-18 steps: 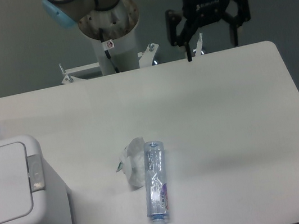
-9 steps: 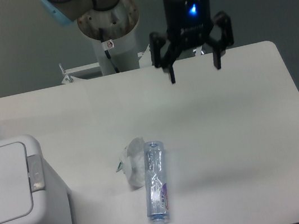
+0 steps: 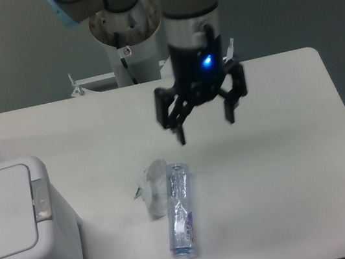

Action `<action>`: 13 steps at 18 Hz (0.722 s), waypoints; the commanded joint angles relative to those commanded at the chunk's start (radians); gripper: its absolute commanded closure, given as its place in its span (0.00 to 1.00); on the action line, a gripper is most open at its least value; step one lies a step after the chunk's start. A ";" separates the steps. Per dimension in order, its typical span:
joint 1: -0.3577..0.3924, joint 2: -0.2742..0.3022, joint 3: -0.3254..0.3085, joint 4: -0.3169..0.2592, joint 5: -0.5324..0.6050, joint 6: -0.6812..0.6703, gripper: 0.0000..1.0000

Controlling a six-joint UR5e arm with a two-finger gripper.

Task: Open the trash can
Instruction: 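Move the open gripper across the table toward the white trash can, then lower the gripper onto the lid edge of the white trash can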

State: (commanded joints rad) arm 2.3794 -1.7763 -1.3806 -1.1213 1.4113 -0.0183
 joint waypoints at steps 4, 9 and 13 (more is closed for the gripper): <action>-0.064 -0.002 0.003 0.005 -0.002 -0.035 0.00; -0.140 -0.014 0.000 0.008 -0.002 -0.069 0.00; -0.186 -0.026 0.003 0.008 -0.002 -0.069 0.00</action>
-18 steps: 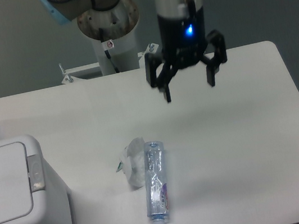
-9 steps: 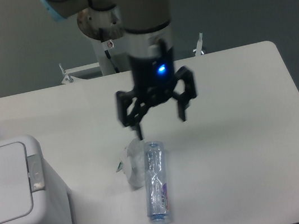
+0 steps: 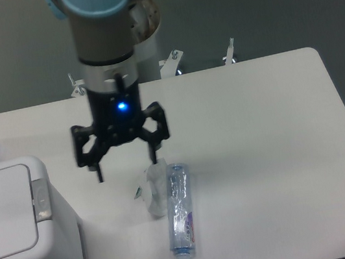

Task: Open the trash can
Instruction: 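Lower the gripper onto the lid edge of the white trash can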

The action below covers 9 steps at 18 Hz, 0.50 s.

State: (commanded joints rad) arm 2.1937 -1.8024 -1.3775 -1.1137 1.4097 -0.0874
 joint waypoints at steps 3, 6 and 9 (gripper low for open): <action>-0.014 -0.002 -0.002 0.000 0.000 -0.003 0.00; -0.034 -0.008 0.000 0.000 0.000 -0.018 0.00; -0.037 -0.008 -0.002 0.000 0.000 -0.020 0.00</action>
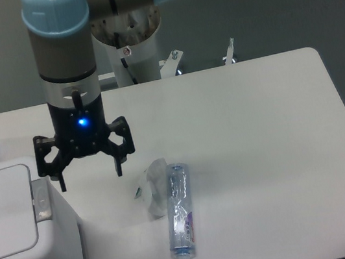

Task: Open the trash can
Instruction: 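Lower the gripper onto the lid edge of the white trash can, then press down on the lid edge with the gripper to swing it open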

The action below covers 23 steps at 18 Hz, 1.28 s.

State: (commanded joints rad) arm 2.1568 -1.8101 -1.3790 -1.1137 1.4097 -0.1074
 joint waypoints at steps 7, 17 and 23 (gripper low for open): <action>-0.023 -0.021 0.003 0.015 0.000 -0.008 0.00; -0.034 -0.031 0.002 0.015 0.002 -0.011 0.00; -0.040 -0.035 0.002 0.015 0.003 -0.011 0.00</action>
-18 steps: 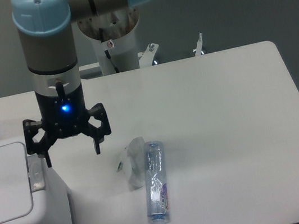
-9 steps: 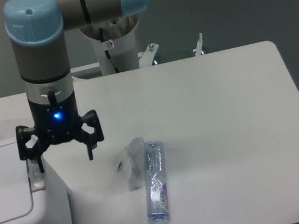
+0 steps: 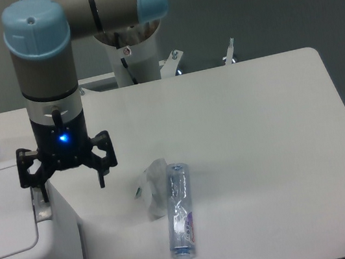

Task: Open the trash can
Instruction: 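Press down on the lid edge with the gripper to swing it open, then lift the gripper away from the opened trash can toward the table center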

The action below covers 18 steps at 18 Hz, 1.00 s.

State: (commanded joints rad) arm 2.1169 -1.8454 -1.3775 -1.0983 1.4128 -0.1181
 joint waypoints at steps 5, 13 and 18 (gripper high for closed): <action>-0.003 -0.002 -0.002 0.000 0.000 0.000 0.00; -0.003 -0.002 0.050 0.002 0.003 0.012 0.00; 0.078 -0.005 0.124 0.043 0.015 0.038 0.00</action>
State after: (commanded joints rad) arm 2.1950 -1.8500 -1.2533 -1.0555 1.4281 -0.0800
